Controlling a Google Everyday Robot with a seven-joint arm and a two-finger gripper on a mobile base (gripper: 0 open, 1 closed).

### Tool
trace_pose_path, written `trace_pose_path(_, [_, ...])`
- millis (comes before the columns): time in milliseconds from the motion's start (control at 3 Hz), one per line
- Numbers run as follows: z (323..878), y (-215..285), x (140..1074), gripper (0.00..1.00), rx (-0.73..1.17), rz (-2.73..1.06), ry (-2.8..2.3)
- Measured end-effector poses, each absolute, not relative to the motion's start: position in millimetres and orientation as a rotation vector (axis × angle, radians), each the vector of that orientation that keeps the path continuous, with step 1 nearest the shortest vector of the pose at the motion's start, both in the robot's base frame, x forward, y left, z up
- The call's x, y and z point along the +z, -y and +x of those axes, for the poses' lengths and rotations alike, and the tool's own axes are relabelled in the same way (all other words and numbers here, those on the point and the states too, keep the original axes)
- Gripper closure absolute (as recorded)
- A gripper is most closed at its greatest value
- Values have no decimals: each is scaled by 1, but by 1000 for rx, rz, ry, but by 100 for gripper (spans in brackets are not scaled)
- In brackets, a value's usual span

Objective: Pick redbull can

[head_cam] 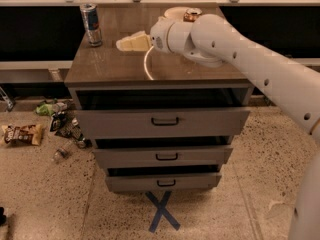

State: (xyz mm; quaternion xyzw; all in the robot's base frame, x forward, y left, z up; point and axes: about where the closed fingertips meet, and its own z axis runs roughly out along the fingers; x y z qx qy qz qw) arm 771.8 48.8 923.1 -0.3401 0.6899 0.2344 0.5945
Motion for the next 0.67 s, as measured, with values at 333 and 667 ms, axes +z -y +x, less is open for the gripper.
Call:
trace_pose_path(333, [772, -49, 923, 0, 545, -790, -1603])
trace_pose_path(667, [779, -54, 920, 0, 538, -781, -1608])
